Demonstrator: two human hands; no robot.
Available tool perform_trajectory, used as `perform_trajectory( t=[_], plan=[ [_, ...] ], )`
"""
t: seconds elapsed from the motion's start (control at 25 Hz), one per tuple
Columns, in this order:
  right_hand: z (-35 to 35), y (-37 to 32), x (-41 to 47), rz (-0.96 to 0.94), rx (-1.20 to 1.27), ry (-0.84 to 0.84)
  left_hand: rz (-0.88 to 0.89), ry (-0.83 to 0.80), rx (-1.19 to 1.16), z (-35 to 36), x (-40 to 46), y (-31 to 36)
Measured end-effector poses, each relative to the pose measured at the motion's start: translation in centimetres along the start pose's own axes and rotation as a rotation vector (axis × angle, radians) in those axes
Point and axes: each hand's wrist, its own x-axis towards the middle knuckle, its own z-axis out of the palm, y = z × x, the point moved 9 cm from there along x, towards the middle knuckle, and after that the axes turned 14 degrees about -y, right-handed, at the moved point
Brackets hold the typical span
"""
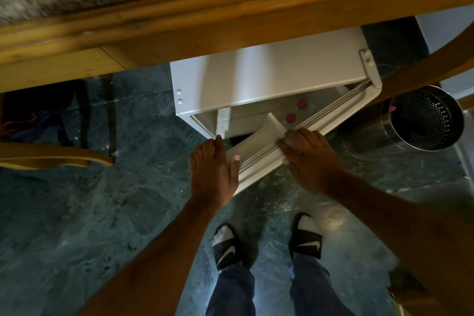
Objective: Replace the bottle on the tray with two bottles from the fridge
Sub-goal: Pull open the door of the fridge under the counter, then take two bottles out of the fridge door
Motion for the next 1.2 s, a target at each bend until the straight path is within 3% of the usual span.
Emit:
perform_trajectory(
  t=[0.16, 0.52, 0.84, 1.2],
  plan=[
    [1.2, 0.1, -2.8, -0.018, 0.043, -0.038, -0.009, -0.03, 0.002, 0.4, -0.6, -0.1],
    [4.3, 1.2, -9.0, 0.158, 0.25, 0.043, 0.1, -0.097, 0.032, 2.8, -0.3, 2.9],
    [5.9, 3.2, -13.5, 0.443, 0.373, 0.251, 0.326, -0.199, 0.102, 7.1, 2.8, 9.8],
    [8.0, 6.1, -17.6, 0.51, 0.351, 0.235, 0.506, -0.24, 0.226, 9.7, 5.7, 17.0]
  ],
)
